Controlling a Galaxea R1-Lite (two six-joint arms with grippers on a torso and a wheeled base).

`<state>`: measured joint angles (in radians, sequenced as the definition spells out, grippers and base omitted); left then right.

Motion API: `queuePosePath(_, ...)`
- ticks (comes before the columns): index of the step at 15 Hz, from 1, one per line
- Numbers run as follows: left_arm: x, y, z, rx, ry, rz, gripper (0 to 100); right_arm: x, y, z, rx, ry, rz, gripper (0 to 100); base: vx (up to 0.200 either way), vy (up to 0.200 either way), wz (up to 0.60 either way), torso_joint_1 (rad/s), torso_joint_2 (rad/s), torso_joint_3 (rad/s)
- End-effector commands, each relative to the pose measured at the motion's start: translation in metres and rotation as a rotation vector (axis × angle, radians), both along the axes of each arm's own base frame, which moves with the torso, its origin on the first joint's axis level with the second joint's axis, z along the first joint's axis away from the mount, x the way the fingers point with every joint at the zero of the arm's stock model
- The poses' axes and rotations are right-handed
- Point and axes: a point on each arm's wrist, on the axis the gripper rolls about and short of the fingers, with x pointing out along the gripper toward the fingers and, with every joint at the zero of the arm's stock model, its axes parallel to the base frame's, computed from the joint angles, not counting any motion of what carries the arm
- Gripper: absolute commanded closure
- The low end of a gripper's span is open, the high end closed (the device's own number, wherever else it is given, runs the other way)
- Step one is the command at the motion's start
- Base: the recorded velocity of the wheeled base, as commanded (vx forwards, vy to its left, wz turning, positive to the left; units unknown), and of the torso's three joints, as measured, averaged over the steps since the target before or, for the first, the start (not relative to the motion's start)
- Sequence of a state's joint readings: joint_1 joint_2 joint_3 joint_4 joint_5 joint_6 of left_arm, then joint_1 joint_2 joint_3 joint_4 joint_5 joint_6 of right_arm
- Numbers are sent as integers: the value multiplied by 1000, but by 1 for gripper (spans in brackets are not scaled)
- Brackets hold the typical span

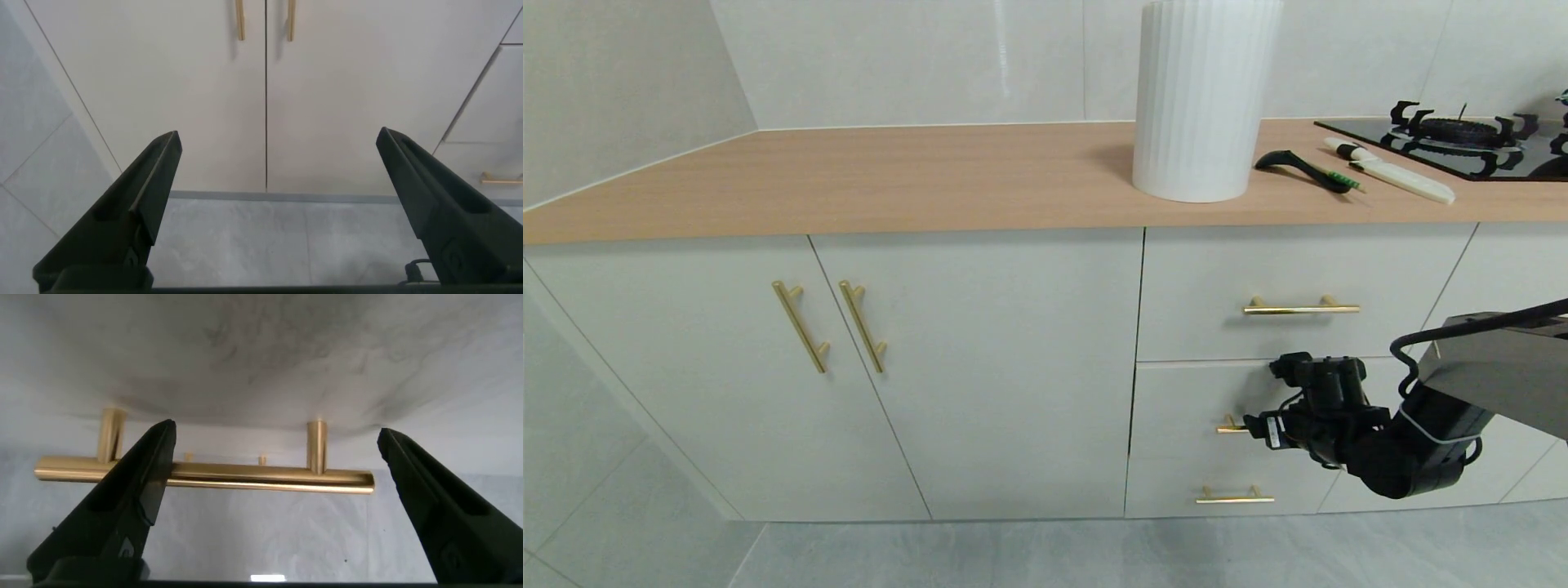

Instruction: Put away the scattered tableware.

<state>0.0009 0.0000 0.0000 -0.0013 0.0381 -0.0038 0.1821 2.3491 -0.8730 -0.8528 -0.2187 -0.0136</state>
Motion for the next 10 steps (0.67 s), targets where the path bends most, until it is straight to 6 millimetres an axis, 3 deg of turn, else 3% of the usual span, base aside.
queuePosePath(1,0,0,0,-1,0,1,0,-8,-1,-2,-7,28,1,0,0,0,0,0,0,0)
queuePosePath(5,0,0,0,-1,0,1,0,-22,-4,4,-11,51,1,0,0,0,0,0,0,0)
queuePosePath(7,0,0,0,-1,0,1,0,-47,-5,44,-9,58,19,0,0,0,0,0,0,0)
queuePosePath(10,0,0,0,-1,0,1,0,-96,-2,121,12,110,94,0,0,0,0,0,0,0)
